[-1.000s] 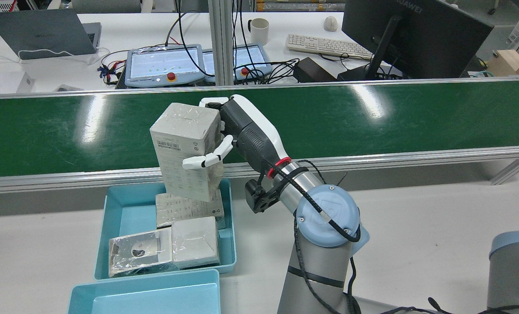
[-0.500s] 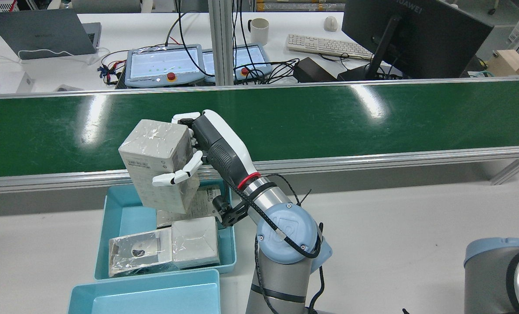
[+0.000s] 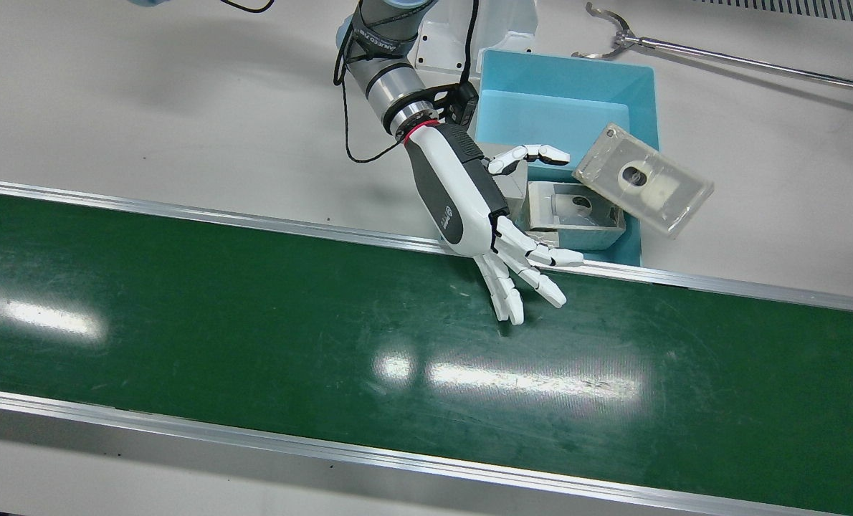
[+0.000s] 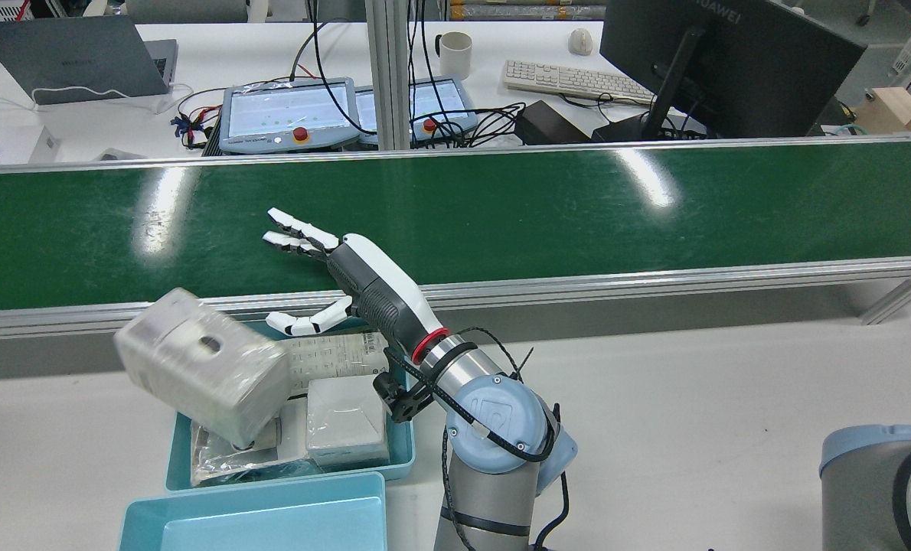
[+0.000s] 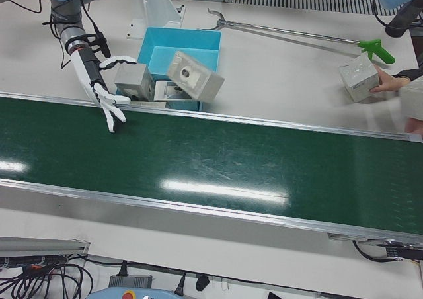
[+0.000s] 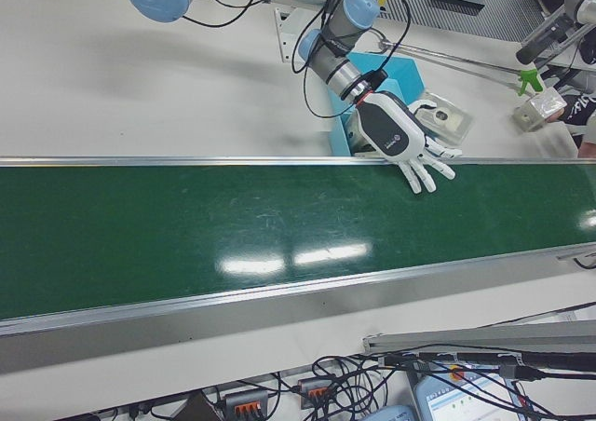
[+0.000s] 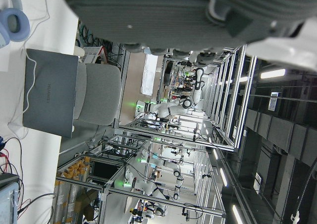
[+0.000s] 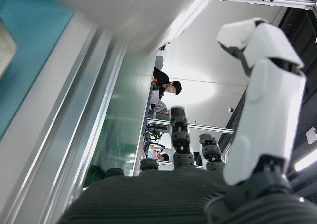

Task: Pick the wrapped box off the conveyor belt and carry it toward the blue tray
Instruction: 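Open the right hand, releasing the box onto the blue tray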

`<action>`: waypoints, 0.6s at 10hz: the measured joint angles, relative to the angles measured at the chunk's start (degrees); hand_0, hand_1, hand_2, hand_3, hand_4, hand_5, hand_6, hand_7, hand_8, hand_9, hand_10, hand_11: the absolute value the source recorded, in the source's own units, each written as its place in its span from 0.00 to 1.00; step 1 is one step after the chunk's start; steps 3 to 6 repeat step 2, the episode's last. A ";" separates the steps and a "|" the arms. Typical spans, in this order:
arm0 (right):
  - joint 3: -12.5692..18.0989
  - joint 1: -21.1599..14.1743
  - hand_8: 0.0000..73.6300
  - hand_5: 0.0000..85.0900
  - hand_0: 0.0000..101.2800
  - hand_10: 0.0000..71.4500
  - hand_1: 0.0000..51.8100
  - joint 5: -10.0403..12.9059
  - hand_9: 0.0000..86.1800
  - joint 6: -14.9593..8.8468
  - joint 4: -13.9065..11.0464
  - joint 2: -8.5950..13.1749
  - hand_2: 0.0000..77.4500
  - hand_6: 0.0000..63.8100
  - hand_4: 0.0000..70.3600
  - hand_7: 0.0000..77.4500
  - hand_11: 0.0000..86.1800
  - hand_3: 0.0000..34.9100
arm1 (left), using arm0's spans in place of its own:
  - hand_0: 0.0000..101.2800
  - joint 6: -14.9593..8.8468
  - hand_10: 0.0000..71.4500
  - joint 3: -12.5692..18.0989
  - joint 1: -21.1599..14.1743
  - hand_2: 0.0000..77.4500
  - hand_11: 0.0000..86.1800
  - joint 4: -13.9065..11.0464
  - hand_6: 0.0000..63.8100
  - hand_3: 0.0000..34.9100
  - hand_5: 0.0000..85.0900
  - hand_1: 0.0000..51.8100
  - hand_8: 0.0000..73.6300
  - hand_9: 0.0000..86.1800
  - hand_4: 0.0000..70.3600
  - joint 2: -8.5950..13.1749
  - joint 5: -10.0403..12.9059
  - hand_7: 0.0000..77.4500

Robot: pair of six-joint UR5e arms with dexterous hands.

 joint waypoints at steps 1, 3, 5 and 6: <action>1.34 1.51 0.00 0.29 0.45 0.00 0.26 -1.84 0.03 1.15 -0.44 -0.93 0.28 0.02 0.17 0.13 0.00 0.45 | 0.00 0.00 0.01 0.00 0.00 0.01 0.01 0.00 0.00 0.00 0.01 0.00 0.01 0.00 0.00 0.00 0.00 0.01; 4.36 3.28 0.00 0.26 0.45 0.02 0.21 -3.42 0.04 2.59 -1.61 -2.81 0.14 0.04 0.13 0.27 0.02 0.58 | 0.00 0.00 0.01 0.00 0.00 0.01 0.01 0.00 0.00 0.00 0.01 0.00 0.01 0.00 0.00 0.00 0.00 0.01; 4.36 3.28 0.00 0.26 0.45 0.02 0.21 -3.42 0.04 2.59 -1.61 -2.81 0.14 0.04 0.13 0.27 0.02 0.58 | 0.00 0.00 0.01 0.00 0.00 0.01 0.01 0.00 0.00 0.00 0.01 0.00 0.01 0.00 0.00 0.00 0.00 0.01; 4.36 3.28 0.00 0.26 0.45 0.02 0.21 -3.42 0.04 2.59 -1.61 -2.81 0.14 0.04 0.13 0.27 0.02 0.58 | 0.00 0.00 0.01 0.00 0.00 0.01 0.01 0.00 0.00 0.00 0.01 0.00 0.01 0.00 0.00 0.00 0.00 0.01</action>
